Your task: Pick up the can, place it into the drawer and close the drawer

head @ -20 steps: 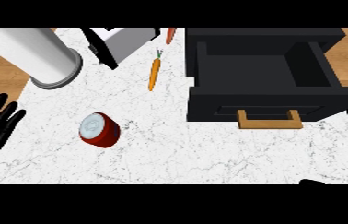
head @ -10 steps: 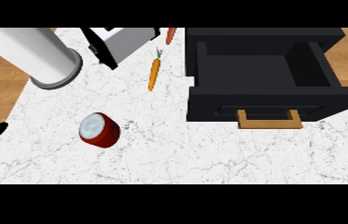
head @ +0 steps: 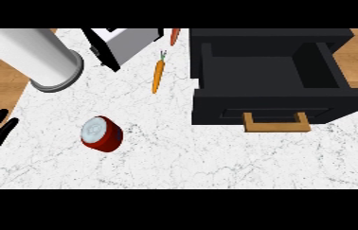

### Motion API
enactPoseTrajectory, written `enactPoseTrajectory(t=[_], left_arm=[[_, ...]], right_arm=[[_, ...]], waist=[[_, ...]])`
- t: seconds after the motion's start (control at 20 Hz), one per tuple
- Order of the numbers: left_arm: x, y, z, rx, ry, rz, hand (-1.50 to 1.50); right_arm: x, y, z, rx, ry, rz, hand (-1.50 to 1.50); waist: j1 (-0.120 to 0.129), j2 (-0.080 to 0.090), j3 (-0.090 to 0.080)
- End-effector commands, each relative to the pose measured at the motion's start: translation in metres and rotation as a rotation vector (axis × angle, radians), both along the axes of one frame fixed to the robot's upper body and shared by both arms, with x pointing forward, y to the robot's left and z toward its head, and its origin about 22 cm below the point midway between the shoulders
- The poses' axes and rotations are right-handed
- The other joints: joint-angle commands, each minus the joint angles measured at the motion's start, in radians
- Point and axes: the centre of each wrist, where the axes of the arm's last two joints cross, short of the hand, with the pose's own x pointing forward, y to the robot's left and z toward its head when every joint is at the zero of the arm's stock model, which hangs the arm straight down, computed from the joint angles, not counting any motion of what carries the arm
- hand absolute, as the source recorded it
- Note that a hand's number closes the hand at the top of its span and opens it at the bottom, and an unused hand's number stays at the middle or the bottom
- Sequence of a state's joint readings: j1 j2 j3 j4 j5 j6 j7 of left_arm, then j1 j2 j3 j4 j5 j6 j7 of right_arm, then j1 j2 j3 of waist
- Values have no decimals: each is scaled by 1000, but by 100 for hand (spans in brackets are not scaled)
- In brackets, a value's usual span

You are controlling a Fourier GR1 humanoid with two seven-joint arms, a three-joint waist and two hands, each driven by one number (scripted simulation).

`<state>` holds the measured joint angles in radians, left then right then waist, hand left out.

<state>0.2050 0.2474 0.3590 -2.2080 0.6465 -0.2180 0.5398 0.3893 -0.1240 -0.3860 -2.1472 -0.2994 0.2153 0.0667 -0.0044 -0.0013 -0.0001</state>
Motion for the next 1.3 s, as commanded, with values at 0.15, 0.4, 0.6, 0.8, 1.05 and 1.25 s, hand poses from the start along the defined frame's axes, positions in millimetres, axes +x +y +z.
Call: enactPoseTrajectory(t=[0.15,0.4,0.6,0.8,1.05,1.25], left_arm=[[24,-15,-6,-62,45,-27,-150],[44,-24,-33,-50,82,17,-150],[50,-27,-64,-30,94,2,-150],[65,-28,-88,-10,85,19,-150],[62,-37,-111,23,115,57,-150],[75,-53,-116,30,140,69,-150]], right_arm=[[-7,-16,16,24,-12,6,-150],[-5,-12,6,0,-6,-11,-150],[-22,-23,9,1,8,-7,-150],[-28,-22,6,8,-5,21,-150],[-29,-32,4,3,10,-13,-150],[-36,-34,9,24,-10,13,-150]], waist=[[1,1,0],[0,1,0],[-1,1,0],[-3,1,0],[0,1,0],[-2,1,0]])
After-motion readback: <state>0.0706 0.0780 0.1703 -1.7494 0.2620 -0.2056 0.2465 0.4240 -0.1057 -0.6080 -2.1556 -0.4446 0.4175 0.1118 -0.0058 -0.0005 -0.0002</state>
